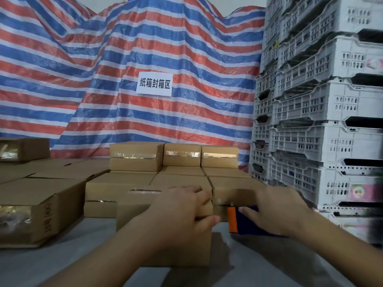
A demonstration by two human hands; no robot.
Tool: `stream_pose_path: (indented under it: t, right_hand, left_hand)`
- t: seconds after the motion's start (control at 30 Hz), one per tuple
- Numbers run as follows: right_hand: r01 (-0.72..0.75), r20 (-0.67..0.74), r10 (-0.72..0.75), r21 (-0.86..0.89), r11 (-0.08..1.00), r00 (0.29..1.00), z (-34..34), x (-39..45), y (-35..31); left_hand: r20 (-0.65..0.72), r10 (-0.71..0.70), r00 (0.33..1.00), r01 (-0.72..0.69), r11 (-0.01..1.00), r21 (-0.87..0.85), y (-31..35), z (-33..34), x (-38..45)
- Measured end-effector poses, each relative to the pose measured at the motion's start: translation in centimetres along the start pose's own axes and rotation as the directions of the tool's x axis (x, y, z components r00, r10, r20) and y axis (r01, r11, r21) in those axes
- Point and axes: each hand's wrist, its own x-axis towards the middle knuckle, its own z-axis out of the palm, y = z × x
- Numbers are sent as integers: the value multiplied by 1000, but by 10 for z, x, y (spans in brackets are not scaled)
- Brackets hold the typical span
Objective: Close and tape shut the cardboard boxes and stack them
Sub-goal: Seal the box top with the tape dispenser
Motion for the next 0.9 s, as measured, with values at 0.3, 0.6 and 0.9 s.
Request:
stream_pose_path:
  t: [0.3,0.6,0.9]
  right_hand:
    - [-183,85,177,66,981,981,32,-33,-9]
    - [-182,141,202,962,205,969,-47,38,-35]
    - [-82,200,205,878,-471,958,-40,70,-101]
  left_hand:
    - [-4,26,1000,-26,1000,9,-1,-1,2]
    - [-29,43,999,-43,999,23,0,-1,2]
    - [-101,75,992,-69,996,61,-3,4,0]
